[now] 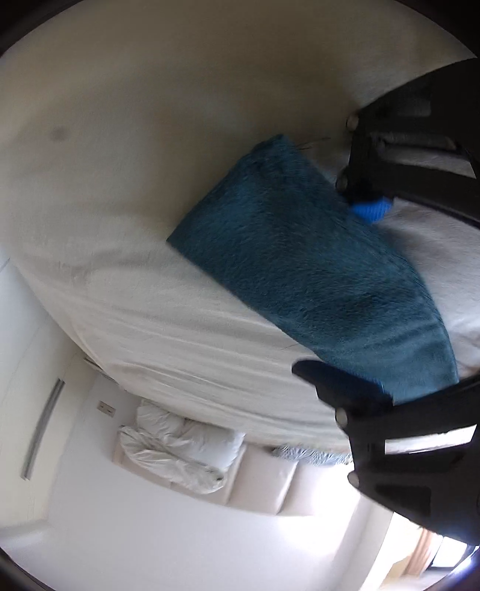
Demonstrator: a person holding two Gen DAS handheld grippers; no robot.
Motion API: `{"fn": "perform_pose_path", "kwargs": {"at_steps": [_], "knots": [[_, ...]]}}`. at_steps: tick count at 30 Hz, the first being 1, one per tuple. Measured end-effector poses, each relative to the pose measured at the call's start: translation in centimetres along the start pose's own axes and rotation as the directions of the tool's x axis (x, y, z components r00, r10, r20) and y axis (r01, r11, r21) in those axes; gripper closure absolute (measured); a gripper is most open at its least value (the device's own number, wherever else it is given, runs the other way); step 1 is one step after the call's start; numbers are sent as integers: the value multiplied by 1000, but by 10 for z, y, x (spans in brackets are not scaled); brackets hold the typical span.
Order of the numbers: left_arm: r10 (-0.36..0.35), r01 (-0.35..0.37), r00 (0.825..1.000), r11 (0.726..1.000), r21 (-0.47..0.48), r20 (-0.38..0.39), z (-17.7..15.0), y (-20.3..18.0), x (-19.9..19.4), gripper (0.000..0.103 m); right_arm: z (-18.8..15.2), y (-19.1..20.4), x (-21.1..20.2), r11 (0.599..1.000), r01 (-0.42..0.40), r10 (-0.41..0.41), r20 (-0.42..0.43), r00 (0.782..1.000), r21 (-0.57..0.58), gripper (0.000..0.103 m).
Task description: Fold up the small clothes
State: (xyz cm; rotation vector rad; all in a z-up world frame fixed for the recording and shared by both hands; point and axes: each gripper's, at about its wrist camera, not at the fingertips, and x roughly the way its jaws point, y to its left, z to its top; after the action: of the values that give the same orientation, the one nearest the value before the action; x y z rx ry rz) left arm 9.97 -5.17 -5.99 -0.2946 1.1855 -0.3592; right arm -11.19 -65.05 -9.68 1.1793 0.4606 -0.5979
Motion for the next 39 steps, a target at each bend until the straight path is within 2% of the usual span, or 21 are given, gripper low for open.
{"fn": "perform_pose_path", "kwargs": {"at_steps": [1,5,6,8,10,11,14,17,18,20,23,25,29,30,31,33,35,37,39], "knots": [[-20,20,1000,1000,-4,2,3,2,0,6,2,7,1,1000,4,-4,-9,1000,-27,66],[-70,70,997,997,-10,22,13,4,-3,8,-11,62,7,972,27,-35,-29,999,-234,83],[-91,91,995,996,-7,29,17,3,-4,9,-18,78,6,959,21,-32,-35,999,-281,90],[-107,107,993,994,-4,41,24,1,-5,9,-40,123,4,911,4,-20,-35,999,-412,92],[-151,152,987,988,-11,58,34,1,-7,9,-76,171,-1,842,-21,-5,-47,999,-540,92],[-171,173,983,985,-18,65,38,0,-6,9,-96,194,-2,793,-41,5,-60,998,-608,92],[-212,217,974,975,-49,85,47,5,-7,9,-175,260,-1,606,-110,20,-123,992,-788,92],[-250,257,964,963,-81,90,50,12,-3,8,-254,297,1,452,-191,23,-202,979,-871,92],[-260,268,962,959,-96,87,51,15,0,8,-282,305,1,408,-213,20,-225,974,-888,92],[-287,294,955,949,-115,80,51,20,6,8,-330,307,0,368,-262,11,-277,961,-892,92],[-321,326,945,933,-155,57,51,26,18,8,-374,301,14,360,-315,-33,-349,936,-878,92],[-344,346,938,921,-177,45,52,29,26,8,-399,294,21,361,-314,-75,-363,929,-878,91],[-389,384,921,894,-230,27,58,32,41,8,-406,266,15,428,-358,-68,-424,903,-830,80],[-407,399,913,882,-251,24,60,31,46,8,-410,258,11,436,-363,-60,-429,901,-824,71],[-422,413,906,872,-264,22,61,30,49,8,-409,252,6,442,-367,-50,-431,901,-819,52],[-455,439,891,854,-279,10,65,24,56,8,-411,242,0,452,-374,-20,-429,903,-810,33],[-474,453,880,845,-285,-6,67,17,63,8,-410,231,-10,458,-391,-13,-445,895,-799,32],[-495,469,869,832,-297,-13,69,13,70,9,-402,222,-13,497,-397,-20,-468,884,-771,32],[-504,472,863,825,-310,-26,73,7,75,22,-388,208,-16,576,-412,-6,-508,861,-706,32]]}}
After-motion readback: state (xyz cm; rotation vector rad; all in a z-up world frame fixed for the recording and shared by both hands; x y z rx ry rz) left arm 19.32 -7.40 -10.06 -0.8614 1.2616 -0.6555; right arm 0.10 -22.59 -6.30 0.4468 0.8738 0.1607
